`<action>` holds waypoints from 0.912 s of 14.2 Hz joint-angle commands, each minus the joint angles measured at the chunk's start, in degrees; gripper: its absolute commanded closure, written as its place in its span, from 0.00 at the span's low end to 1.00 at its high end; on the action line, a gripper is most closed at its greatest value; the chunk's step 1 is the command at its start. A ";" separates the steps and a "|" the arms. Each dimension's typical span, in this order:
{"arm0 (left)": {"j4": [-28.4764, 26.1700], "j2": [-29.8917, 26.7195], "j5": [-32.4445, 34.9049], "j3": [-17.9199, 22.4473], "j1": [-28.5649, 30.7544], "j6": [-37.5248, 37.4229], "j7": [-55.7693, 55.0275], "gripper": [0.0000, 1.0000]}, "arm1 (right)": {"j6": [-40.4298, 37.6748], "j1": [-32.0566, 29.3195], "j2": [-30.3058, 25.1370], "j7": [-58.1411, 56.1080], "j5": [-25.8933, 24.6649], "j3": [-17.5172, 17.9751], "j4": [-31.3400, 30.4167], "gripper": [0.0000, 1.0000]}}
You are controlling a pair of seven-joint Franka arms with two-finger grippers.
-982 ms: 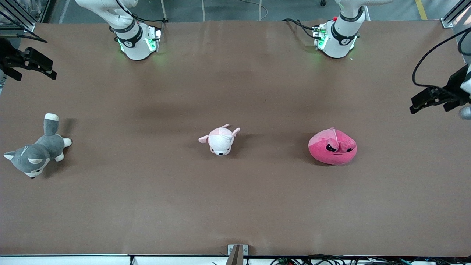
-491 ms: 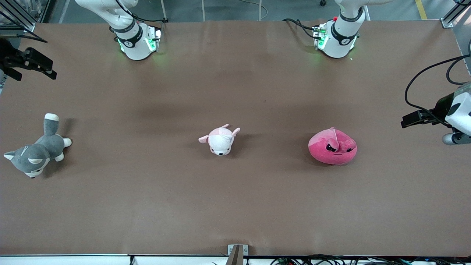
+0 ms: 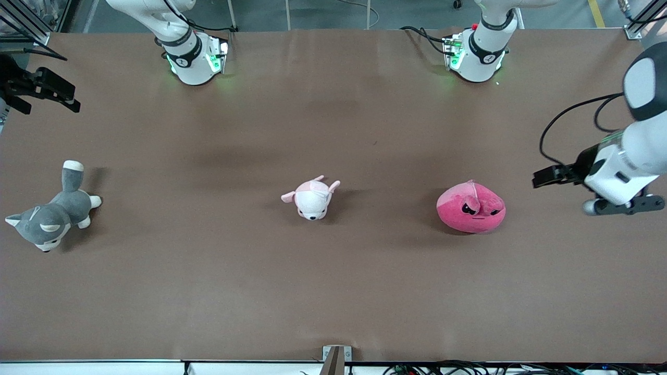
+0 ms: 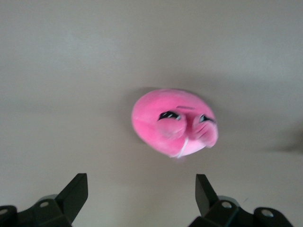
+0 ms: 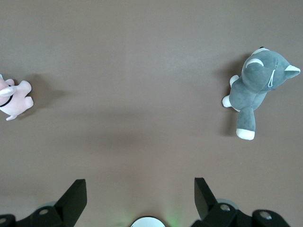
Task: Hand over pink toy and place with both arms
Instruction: 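Lower the left gripper onto the pink plush and close on it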
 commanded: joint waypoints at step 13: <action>2.81 11.98 -0.32 0.19 -2.46 2.71 -3.67 0.07 | 0.76 0.38 -1.92 0.00 -0.97 -0.06 -1.94 0.00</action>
